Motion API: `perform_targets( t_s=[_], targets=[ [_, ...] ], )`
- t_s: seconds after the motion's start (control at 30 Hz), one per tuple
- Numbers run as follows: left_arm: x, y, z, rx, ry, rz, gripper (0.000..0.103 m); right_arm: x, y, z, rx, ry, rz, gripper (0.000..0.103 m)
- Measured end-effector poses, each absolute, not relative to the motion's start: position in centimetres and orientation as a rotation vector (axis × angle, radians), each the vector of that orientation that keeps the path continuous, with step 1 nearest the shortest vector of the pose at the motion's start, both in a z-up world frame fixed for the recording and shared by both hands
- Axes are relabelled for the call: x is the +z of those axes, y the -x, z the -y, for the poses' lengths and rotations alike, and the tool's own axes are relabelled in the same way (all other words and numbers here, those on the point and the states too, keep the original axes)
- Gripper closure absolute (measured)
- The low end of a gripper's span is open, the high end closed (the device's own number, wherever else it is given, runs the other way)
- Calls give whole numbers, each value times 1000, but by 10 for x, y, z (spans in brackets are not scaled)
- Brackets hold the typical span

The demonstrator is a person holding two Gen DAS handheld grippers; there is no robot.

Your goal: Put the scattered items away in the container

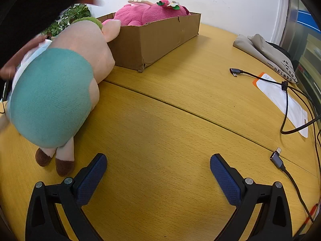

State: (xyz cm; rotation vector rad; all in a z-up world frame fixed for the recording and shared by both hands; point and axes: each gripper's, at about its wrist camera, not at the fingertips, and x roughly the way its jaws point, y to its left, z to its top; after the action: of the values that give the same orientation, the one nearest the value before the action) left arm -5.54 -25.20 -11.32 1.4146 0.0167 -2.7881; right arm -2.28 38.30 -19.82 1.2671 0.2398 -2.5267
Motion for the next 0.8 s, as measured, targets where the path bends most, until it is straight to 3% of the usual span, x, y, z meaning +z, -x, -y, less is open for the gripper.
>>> perform_targets(
  t_s=[0.8],
  targets=[
    [-114,56,254,-2791,-1416,-14,0,-197,22,-383,-2530,-1269,-237,0]
  ],
)
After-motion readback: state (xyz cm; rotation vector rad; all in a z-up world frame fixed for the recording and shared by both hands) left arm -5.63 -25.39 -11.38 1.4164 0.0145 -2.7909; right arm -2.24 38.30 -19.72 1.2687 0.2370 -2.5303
